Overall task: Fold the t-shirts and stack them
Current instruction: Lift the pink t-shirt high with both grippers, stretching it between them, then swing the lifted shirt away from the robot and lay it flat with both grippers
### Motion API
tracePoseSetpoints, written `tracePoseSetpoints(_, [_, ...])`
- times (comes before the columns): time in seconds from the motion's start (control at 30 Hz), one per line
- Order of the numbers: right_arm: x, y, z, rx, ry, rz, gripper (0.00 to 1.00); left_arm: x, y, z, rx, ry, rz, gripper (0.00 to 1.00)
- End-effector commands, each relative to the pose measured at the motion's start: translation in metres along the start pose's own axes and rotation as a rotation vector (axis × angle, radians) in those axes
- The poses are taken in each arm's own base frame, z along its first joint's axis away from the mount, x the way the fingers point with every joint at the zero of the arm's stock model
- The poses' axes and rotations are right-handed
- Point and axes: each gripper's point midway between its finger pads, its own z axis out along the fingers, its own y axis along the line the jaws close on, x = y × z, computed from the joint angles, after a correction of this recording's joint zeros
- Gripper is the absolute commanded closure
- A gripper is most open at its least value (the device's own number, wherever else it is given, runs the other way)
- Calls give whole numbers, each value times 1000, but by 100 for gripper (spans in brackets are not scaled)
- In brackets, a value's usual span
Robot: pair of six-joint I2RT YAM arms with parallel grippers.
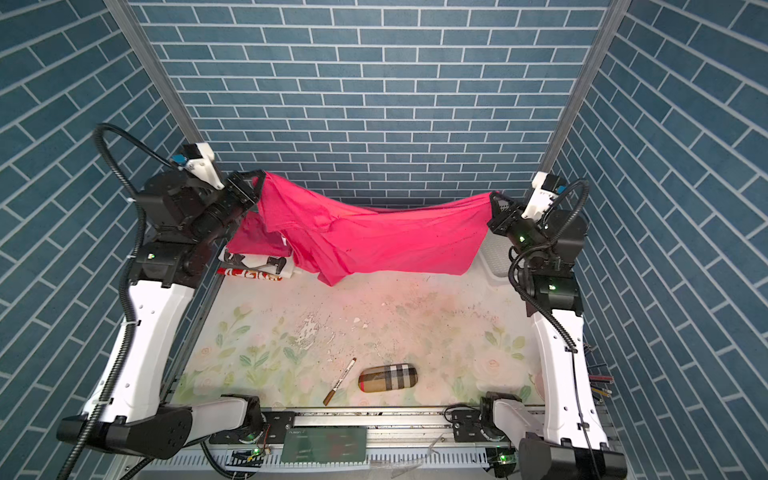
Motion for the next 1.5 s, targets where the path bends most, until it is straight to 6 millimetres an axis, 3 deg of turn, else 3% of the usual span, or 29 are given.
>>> tracePoseSetpoints(0.0, [-35,41,-21,-67,-56,-90,100,-41,-31,-30,30,-89,48,100])
tracePoseSetpoints(0.17, [-77,89,-46,-145,-128,-158,100,-90,-72,-70,60,-207,115,100])
tracePoseSetpoints(0.3, [-92,111,-54,-199,-137,-154,100,-125,-93,-98,51,-312,166,100])
tracePoseSetpoints(0.37, [-89,108,-46,-201,-114,-132,100,-130,-94,-94,51,-323,172,100])
tracePoseSetpoints(0.43, [-80,93,-32,-177,-81,-104,100,-121,-82,-72,43,-279,158,100])
tracePoseSetpoints(0.53, [-52,52,-2,-103,-9,-56,100,-88,-50,-25,39,-160,116,100])
tracePoseSetpoints(0.6, [-26,18,21,-45,58,-28,100,-55,-16,9,16,-80,73,100])
tracePoseSetpoints(0.7, [33,-44,58,44,192,29,100,8,49,59,-48,56,-3,100])
tracePoseSetpoints(0.77, [81,-86,81,102,285,68,100,63,96,90,-86,161,-68,100])
tracePoseSetpoints(0.87, [139,-138,104,195,379,85,100,134,159,124,-163,281,-139,100])
tracePoseSetpoints(0.97, [173,-168,120,233,449,102,100,166,190,143,-220,336,-145,100])
tracePoseSetpoints(1.07, [183,-179,129,250,490,100,100,162,190,157,-228,345,-115,100])
tracePoseSetpoints(1.3, [155,-164,137,216,454,69,100,119,160,166,-200,293,-31,100])
tracePoseSetpoints(1.4, [132,-140,133,152,400,48,100,109,135,160,-130,280,-29,100])
tracePoseSetpoints(1.47, [103,-112,124,101,346,29,100,90,109,146,-89,232,-5,100])
